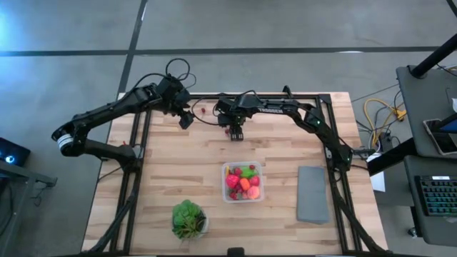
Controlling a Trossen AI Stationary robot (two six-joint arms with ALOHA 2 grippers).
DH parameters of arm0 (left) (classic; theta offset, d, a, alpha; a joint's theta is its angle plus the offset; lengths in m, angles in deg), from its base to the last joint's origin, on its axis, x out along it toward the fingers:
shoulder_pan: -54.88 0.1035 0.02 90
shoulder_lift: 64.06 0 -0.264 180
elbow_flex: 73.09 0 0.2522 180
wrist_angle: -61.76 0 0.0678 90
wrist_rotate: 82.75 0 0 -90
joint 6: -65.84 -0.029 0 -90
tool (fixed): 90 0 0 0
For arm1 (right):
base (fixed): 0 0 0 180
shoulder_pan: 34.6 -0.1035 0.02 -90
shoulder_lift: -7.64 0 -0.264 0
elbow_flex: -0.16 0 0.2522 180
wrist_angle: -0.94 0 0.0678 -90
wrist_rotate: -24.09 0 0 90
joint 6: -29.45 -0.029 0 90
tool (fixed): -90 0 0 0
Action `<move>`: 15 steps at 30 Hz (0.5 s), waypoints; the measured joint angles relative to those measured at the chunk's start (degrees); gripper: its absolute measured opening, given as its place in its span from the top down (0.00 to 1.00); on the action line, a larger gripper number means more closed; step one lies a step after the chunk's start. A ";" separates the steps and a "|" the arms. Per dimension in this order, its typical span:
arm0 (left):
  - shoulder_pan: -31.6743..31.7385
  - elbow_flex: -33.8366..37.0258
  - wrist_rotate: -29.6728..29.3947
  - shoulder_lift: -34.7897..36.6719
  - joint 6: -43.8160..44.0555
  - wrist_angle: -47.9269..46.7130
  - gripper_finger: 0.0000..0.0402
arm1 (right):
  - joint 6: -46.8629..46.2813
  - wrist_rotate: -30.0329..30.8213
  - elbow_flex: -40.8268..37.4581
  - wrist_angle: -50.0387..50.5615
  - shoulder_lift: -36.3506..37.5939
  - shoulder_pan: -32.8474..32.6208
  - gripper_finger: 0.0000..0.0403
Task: Pick and placing Produce into tupperware
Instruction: Put the red cherry into the transparent bin
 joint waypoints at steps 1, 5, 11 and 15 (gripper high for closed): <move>0.00 0.28 0.02 0.00 0.00 0.26 0.40 | 0.06 0.00 0.00 0.04 0.02 0.00 0.51; 0.00 0.73 0.02 0.00 0.00 0.73 0.40 | 0.87 0.14 0.00 0.05 0.00 0.11 0.52; 0.00 0.73 0.10 0.00 0.00 1.14 0.40 | 0.54 0.25 0.00 -0.03 0.00 0.27 0.56; -0.06 0.75 1.99 -0.29 0.00 1.20 0.40 | -2.05 0.32 0.26 0.40 0.00 0.26 0.57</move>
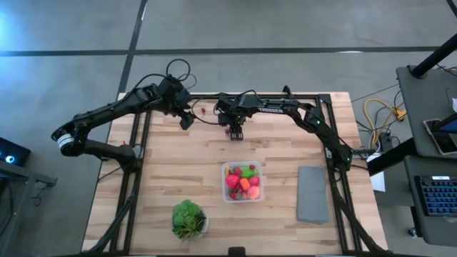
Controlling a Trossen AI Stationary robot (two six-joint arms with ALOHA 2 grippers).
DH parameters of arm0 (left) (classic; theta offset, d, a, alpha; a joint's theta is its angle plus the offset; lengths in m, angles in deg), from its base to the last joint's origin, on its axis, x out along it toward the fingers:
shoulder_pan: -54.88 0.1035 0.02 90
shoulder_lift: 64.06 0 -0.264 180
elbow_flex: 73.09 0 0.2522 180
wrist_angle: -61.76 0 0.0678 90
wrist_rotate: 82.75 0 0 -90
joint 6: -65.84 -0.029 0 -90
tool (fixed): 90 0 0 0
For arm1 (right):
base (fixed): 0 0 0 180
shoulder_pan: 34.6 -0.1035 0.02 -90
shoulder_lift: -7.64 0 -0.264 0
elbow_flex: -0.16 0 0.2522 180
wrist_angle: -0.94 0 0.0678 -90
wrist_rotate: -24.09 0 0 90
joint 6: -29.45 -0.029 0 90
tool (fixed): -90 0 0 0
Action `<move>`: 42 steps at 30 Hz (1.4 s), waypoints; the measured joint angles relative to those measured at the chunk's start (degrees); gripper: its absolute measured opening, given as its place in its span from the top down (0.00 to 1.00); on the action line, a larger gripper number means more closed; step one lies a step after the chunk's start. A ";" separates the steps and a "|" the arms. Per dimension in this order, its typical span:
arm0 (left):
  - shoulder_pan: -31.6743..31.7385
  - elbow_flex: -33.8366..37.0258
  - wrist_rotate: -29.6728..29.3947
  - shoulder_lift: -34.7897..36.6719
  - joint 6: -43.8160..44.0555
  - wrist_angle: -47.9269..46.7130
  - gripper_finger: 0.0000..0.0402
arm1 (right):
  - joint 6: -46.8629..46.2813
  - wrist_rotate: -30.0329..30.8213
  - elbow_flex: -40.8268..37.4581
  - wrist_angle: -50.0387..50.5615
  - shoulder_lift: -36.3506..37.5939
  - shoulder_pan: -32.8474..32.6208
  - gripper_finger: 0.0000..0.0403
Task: Pick and placing Produce into tupperware
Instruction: Put the red cherry into the transparent bin
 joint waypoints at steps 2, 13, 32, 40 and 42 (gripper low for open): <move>-0.03 0.02 0.54 -0.67 0.00 0.10 0.40 | -0.62 0.40 0.67 0.14 0.00 0.00 0.56; -0.07 0.07 0.48 -0.81 0.02 0.16 0.40 | -5.96 0.94 5.96 9.26 2.09 1.33 0.60; -0.07 0.00 -0.95 16.17 3.54 -0.55 0.40 | -20.27 -13.94 5.51 -1.23 2.30 0.75 0.98; -0.03 1.76 -3.56 16.43 7.51 -1.27 0.40 | -25.38 -11.52 7.61 -0.56 1.78 1.56 0.98; -0.03 3.82 -3.57 15.44 7.18 -1.91 0.40 | -26.51 -11.10 8.03 -0.61 3.40 1.73 0.98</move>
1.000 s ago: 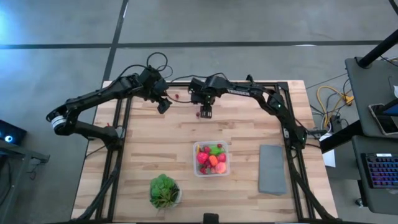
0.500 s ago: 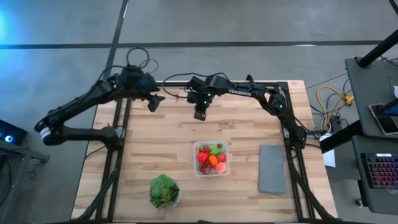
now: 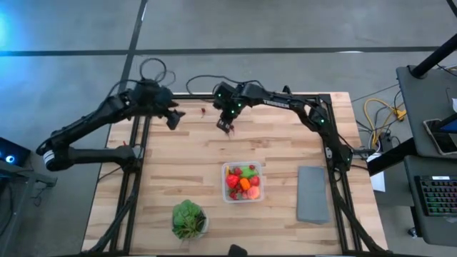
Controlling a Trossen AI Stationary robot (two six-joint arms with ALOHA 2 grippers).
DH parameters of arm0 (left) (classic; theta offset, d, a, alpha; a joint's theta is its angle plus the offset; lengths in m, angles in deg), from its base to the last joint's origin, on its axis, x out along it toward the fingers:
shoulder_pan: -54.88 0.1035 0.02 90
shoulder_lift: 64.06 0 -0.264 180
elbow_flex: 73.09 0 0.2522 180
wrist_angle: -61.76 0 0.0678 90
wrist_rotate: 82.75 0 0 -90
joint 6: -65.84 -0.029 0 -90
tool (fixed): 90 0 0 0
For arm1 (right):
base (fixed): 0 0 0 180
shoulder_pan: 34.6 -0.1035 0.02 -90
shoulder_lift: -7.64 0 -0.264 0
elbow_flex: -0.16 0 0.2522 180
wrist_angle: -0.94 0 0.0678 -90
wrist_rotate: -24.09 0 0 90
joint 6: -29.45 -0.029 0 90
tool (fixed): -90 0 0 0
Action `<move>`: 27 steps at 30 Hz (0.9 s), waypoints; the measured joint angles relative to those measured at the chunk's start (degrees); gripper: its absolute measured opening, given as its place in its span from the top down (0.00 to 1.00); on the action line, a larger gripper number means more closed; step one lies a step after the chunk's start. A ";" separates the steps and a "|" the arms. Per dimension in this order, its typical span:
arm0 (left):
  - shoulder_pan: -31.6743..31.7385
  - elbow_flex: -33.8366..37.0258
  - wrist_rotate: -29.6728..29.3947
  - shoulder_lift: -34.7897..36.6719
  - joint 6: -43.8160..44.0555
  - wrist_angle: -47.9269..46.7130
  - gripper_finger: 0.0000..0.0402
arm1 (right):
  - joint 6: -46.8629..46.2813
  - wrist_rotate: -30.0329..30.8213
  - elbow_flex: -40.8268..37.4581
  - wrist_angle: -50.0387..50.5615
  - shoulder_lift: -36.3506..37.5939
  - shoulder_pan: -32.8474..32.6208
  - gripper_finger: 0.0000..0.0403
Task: Pick and placing Produce into tupperware
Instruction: Put the red cherry into the transparent bin
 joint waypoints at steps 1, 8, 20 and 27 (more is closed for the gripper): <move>0.00 1.39 -0.31 -0.44 -0.08 -0.09 0.40 | -0.61 1.07 0.25 -0.04 1.17 0.04 0.98; -0.21 15.91 4.48 -3.06 0.74 16.57 0.40 | -3.30 11.57 0.13 -0.29 13.02 1.67 0.98; -2.39 27.51 7.98 -21.53 1.88 55.61 0.40 | -7.71 24.34 -0.42 7.89 26.40 3.11 0.98; -7.83 23.61 8.50 -33.76 1.78 62.24 0.40 | -9.37 24.71 -0.57 11.88 27.37 3.14 0.98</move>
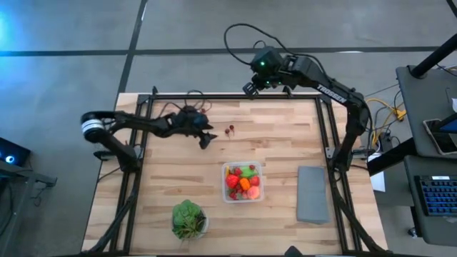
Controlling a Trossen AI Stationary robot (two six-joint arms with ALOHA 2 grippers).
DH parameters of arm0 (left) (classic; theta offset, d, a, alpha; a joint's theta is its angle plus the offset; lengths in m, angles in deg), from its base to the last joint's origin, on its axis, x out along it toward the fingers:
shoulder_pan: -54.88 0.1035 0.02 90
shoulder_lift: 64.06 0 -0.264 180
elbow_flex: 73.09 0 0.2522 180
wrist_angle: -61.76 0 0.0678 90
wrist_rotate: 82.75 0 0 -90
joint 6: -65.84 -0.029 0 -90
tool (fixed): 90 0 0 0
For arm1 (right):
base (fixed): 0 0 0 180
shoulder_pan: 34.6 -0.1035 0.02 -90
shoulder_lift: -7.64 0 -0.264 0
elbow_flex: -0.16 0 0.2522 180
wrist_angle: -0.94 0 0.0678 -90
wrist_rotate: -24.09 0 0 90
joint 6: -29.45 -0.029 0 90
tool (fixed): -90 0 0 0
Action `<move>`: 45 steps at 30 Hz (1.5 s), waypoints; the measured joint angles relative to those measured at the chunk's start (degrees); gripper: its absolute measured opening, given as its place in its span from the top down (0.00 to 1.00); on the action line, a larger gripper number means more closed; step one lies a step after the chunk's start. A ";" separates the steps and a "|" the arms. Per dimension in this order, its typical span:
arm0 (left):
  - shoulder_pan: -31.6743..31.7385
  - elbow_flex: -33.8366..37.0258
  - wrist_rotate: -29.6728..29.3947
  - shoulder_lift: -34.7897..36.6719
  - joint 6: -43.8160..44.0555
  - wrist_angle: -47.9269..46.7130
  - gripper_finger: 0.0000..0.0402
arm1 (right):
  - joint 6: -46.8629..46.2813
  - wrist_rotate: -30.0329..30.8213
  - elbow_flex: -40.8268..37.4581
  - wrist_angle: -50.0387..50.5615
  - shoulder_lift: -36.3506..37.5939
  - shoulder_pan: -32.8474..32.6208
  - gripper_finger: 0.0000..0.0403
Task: Pick and placing Produce into tupperware
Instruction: Put the red cherry into the transparent bin
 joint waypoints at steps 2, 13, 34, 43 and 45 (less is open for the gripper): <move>-0.91 -1.40 -2.29 -2.67 -0.37 1.01 0.40 | -0.02 -0.02 -0.19 0.19 0.00 -0.01 0.98; -1.40 -8.47 -6.09 -14.51 -0.50 1.04 0.40 | 0.39 0.39 -1.06 0.40 0.00 0.03 0.98; -1.31 -14.74 -10.21 -11.34 -6.30 -10.63 0.40 | 0.43 1.36 -6.36 1.11 0.15 1.06 0.98; -0.81 -14.97 -11.05 -15.47 -5.34 -9.94 0.40 | -0.04 1.36 -7.97 -0.10 0.22 1.37 0.98; -0.81 -15.15 -10.81 -16.39 -4.60 -9.57 0.40 | -0.04 1.36 -7.97 -0.12 0.22 1.37 0.98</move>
